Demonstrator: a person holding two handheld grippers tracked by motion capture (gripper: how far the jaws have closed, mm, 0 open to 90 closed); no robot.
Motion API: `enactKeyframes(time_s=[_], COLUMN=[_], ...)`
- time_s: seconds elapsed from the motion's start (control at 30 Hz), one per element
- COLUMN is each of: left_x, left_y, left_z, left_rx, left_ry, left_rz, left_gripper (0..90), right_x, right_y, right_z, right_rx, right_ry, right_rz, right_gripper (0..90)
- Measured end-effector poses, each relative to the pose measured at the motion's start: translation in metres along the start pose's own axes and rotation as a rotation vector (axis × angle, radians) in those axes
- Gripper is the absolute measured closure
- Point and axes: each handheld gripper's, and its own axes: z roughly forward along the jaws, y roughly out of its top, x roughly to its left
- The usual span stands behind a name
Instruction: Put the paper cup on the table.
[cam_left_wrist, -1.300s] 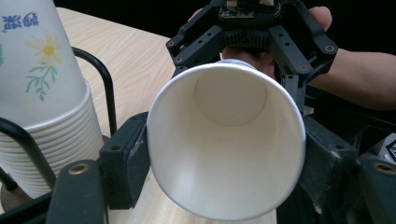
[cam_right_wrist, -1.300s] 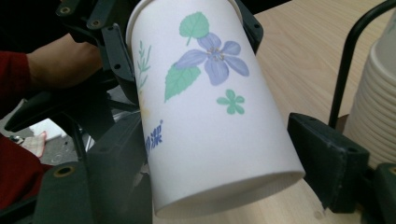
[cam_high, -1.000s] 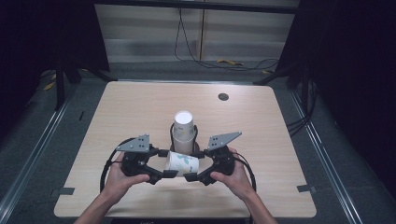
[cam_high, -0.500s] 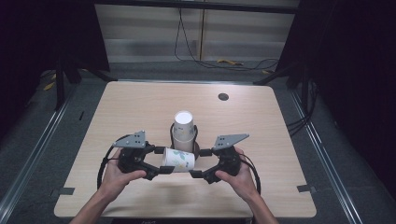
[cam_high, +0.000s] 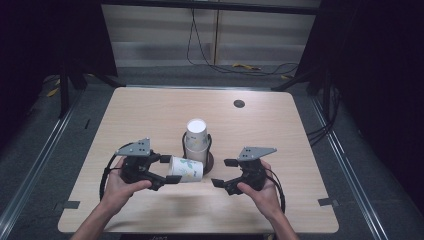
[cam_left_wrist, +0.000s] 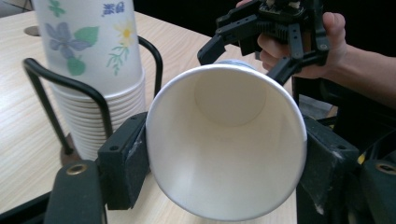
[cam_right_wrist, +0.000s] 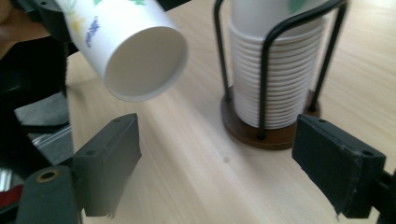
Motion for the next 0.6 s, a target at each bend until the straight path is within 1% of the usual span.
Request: enactKeyframes(time_s=[0.03,0.07,0.1,0.2,0.27,0.33,0.5,0.53,0.57,0.6], left_x=[0.0,0.001,0.002,0.002,0.002,0.004,0.007,0.01,0.01,0.012], left_y=[0.0,-0.001,-0.001,-0.002,-0.002,-0.003,-0.007,-0.009,-0.009,-0.01], left_z=[0.0,-0.002,-0.005,-0.009,-0.013,-0.018,-0.024,-0.027,-0.027,-0.03], left_rx=[0.0,-0.002,-0.002,-0.006,-0.005,0.0,0.011,0.011,0.011,0.013], left_ry=[0.0,0.014,0.022,0.03,0.032,0.041,0.057,0.065,0.065,0.077], left_rz=[0.0,-0.002,-0.009,-0.008,-0.013,-0.019,-0.031,-0.042,-0.042,-0.052], left_gripper=[27.0,27.0,27.0,27.0,27.0,27.0,27.0,26.9,27.0,27.0], right_x=[0.0,-0.001,-0.002,-0.002,-0.002,-0.002,-0.005,-0.005,-0.005,-0.004], right_y=[0.0,0.0,-0.001,-0.002,-0.002,-0.002,-0.002,-0.003,-0.003,-0.004], right_z=[0.0,-0.001,-0.002,-0.002,-0.002,-0.002,-0.002,-0.002,-0.003,-0.004], right_rx=[0.0,-0.004,-0.007,-0.005,-0.007,-0.006,-0.004,0.007,0.011,0.012], right_ry=[0.0,-0.013,-0.038,-0.043,-0.058,-0.069,-0.089,-0.109,-0.115,-0.12], right_rz=[0.0,0.004,0.011,0.012,0.016,0.017,0.024,0.025,0.025,0.023], right_gripper=[15.3,15.4,15.5,15.8,16.1,16.4,15.3,15.2,15.2,15.2])
